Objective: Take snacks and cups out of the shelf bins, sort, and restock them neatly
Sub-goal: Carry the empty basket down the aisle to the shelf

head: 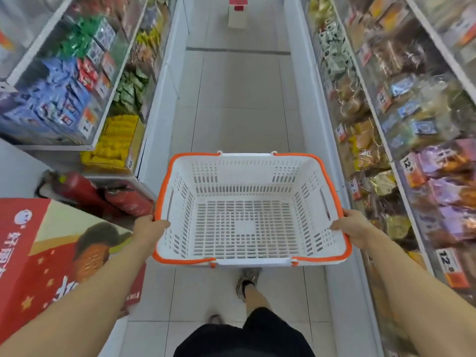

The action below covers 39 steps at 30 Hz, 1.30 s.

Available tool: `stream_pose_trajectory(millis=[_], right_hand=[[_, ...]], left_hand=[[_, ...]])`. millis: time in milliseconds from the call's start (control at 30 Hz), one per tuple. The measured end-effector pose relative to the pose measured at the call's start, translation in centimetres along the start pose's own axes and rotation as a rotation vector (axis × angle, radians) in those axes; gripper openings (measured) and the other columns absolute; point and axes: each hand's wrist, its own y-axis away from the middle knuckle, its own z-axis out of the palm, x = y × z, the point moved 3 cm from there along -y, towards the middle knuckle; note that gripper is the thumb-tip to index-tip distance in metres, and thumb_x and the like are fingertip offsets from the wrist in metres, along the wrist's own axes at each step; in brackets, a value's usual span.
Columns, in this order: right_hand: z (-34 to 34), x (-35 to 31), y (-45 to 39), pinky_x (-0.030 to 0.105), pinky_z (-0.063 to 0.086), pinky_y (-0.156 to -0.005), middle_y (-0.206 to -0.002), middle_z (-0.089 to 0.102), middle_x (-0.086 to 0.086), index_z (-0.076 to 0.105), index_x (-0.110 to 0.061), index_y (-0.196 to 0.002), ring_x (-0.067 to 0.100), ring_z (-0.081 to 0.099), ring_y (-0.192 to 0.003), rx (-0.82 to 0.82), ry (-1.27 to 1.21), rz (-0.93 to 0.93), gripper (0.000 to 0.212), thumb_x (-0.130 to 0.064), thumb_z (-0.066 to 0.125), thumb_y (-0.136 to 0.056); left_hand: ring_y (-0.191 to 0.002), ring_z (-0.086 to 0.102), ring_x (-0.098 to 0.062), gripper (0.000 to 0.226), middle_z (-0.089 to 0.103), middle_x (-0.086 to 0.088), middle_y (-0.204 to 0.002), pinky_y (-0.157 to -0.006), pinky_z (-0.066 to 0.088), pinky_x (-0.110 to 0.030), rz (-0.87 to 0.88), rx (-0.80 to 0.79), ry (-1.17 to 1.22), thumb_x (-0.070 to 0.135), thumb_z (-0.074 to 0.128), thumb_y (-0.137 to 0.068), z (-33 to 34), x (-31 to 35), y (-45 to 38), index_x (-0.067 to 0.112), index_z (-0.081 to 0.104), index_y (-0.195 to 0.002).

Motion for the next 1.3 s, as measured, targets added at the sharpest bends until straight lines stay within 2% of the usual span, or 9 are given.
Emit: stream_pose_trajectory(millis=[167, 300, 433, 567, 700, 767, 967, 1200, 1300], right_hand=[[-2.2, -7.7, -9.5, 0.054, 0.053, -0.090, -0.119, 0.065, 0.022, 0.054, 0.007, -0.133, 0.041, 0.062, -0.102, -0.024, -0.064, -0.010, 0.051, 0.024, 0.053, -0.085], [-3.5, -14.8, -15.7, 0.058, 0.051, -0.096, -0.129, 0.063, 0.024, 0.052, 0.005, -0.137, 0.046, 0.061, -0.113, -0.058, -0.088, 0.008, 0.055, 0.023, 0.052, -0.085], [-4.2, -23.2, -21.4, 0.057, 0.054, -0.093, -0.125, 0.065, 0.023, 0.055, 0.003, -0.132, 0.046, 0.062, -0.111, -0.065, -0.067, 0.008, 0.049, 0.020, 0.053, -0.086], [-4.0, -31.8, -28.2, 0.054, 0.054, -0.089, -0.119, 0.066, 0.023, 0.057, 0.005, -0.127, 0.045, 0.063, -0.107, -0.072, -0.021, -0.012, 0.044, 0.021, 0.051, -0.086], [-3.1, -39.8, -35.4, 0.053, 0.056, -0.085, -0.124, 0.065, 0.025, 0.057, 0.006, -0.130, 0.046, 0.064, -0.109, -0.058, 0.000, 0.017, 0.049, 0.022, 0.052, -0.085], [-2.7, -44.0, -37.9, 0.050, 0.057, -0.081, -0.123, 0.066, 0.026, 0.058, 0.006, -0.129, 0.045, 0.065, -0.106, -0.025, -0.006, 0.030, 0.046, 0.021, 0.053, -0.085], [-2.7, -57.2, -45.3, 0.055, 0.053, -0.092, -0.120, 0.066, 0.024, 0.058, 0.008, -0.129, 0.044, 0.065, -0.104, 0.068, -0.058, -0.017, 0.045, 0.020, 0.051, -0.086], [-4.1, -72.9, -58.7, 0.050, 0.055, -0.089, -0.120, 0.068, 0.020, 0.061, 0.002, -0.127, 0.039, 0.068, -0.100, 0.002, -0.047, -0.124, 0.041, 0.014, 0.060, -0.088], [-4.6, -79.9, -64.1, 0.048, 0.055, -0.088, -0.117, 0.069, 0.017, 0.060, -0.002, -0.130, 0.036, 0.067, -0.102, -0.090, 0.048, -0.156, 0.047, 0.015, 0.063, -0.086]], left_hand=[[-0.085, 0.064, -0.030, 0.031, 0.068, -0.021, -0.115, -0.077, 0.051, -0.036, 0.028, 0.012, -0.038, -0.002, 0.064, -0.090, 4.7, 10.7, -6.7, -0.005, 0.064, -0.121], [-0.082, 0.064, -0.030, 0.032, 0.068, -0.021, -0.115, -0.074, 0.052, -0.036, 0.034, 0.032, -0.050, -0.003, 0.062, -0.091, 7.0, 19.0, -11.5, -0.004, 0.062, -0.123], [-0.082, 0.067, -0.033, 0.029, 0.069, -0.020, -0.110, -0.074, 0.057, -0.040, 0.013, 0.032, -0.071, -0.001, 0.063, -0.091, 8.6, 25.7, -16.4, -0.002, 0.064, -0.120], [-0.081, 0.065, -0.030, 0.023, 0.069, -0.019, -0.109, -0.066, 0.053, -0.031, 0.046, -0.006, -0.113, -0.001, 0.062, -0.092, 10.5, 31.5, -22.4, -0.003, 0.065, -0.115], [-0.077, 0.064, -0.024, 0.027, 0.068, -0.023, -0.114, -0.062, 0.050, -0.027, 0.076, -0.051, -0.162, -0.001, 0.061, -0.093, 12.0, 37.9, -30.5, -0.007, 0.064, -0.119], [-0.082, 0.063, -0.027, 0.029, 0.067, -0.024, -0.117, -0.065, 0.050, -0.028, 0.081, -0.069, -0.170, -0.001, 0.061, -0.093, 12.6, 41.7, -34.2, -0.009, 0.062, -0.121], [-0.090, 0.062, -0.028, 0.036, 0.064, -0.024, -0.125, -0.075, 0.052, -0.036, 0.133, -0.079, -0.181, 0.003, 0.061, -0.095, 14.4, 55.1, -44.2, -0.008, 0.057, -0.129], [-0.086, 0.060, -0.028, 0.027, 0.068, -0.022, -0.115, -0.065, 0.048, -0.030, 0.207, -0.002, -0.231, 0.004, 0.062, -0.094, 19.3, 70.4, -55.8, -0.008, 0.063, -0.119], [-0.084, 0.061, -0.028, 0.023, 0.069, -0.023, -0.112, -0.070, 0.050, -0.033, 0.195, 0.050, -0.231, 0.004, 0.063, -0.093, 20.8, 76.2, -60.1, -0.007, 0.066, -0.113]])
